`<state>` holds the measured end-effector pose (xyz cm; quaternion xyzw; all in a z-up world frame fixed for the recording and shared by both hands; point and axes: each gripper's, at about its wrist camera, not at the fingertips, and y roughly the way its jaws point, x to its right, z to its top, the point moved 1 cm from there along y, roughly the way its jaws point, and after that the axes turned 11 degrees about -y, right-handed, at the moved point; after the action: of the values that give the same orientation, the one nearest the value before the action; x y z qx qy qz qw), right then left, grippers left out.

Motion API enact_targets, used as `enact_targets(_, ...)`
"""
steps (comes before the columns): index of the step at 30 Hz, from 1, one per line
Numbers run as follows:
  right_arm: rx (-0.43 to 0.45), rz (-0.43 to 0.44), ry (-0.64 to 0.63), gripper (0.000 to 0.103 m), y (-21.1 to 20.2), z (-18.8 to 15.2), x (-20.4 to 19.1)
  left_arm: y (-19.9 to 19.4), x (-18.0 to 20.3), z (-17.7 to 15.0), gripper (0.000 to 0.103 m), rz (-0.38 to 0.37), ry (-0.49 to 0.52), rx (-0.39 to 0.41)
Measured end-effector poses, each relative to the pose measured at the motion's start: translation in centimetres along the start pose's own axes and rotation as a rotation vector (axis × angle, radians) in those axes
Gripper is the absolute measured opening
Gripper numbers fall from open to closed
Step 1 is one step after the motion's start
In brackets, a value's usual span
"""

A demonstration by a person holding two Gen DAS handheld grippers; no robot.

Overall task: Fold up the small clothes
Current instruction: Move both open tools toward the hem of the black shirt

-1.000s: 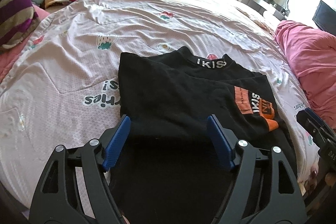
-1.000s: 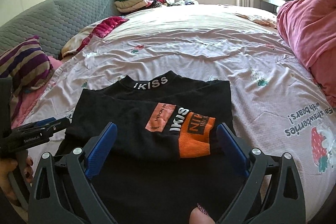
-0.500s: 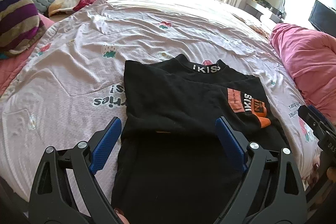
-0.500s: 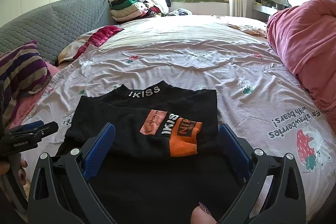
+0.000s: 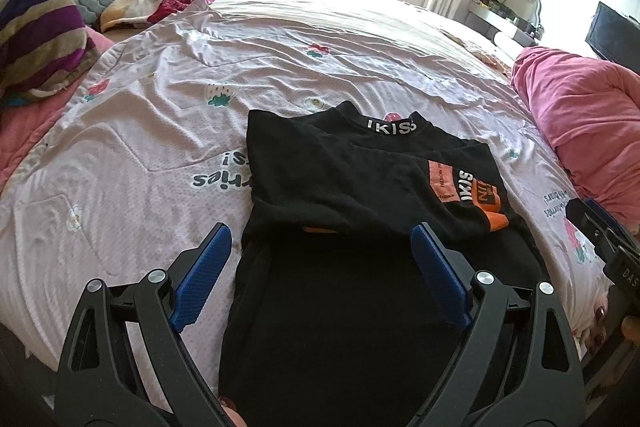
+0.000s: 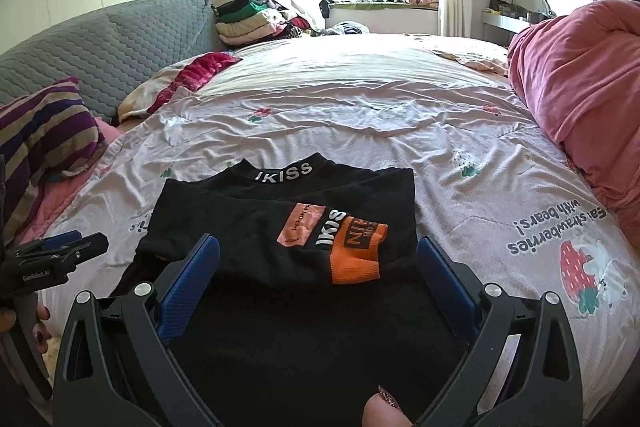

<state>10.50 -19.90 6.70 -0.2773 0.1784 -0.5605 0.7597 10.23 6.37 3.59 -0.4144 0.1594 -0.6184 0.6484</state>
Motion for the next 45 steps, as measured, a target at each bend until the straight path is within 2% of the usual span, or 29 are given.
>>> enact_targets(25, -0.061, 0.007, -0.046, 0.098, -1.3, -4.4, -0.9, -0.6, -3.0, -4.1, 0.084, 0.078, 0.001, -0.045)
enact_targets(27, -0.070, 0.008, -0.046, 0.098, -1.4, -4.8, -0.9, -0.6, -3.4, -4.5, 0.093, 0.090, -0.003, -0.049)
enact_targets(45, -0.168, -0.012, -0.030, 0.098, -1.6, -10.2, 0.6, -0.5, -5.6, -7.4, 0.093, 0.134, -0.014, -0.105)
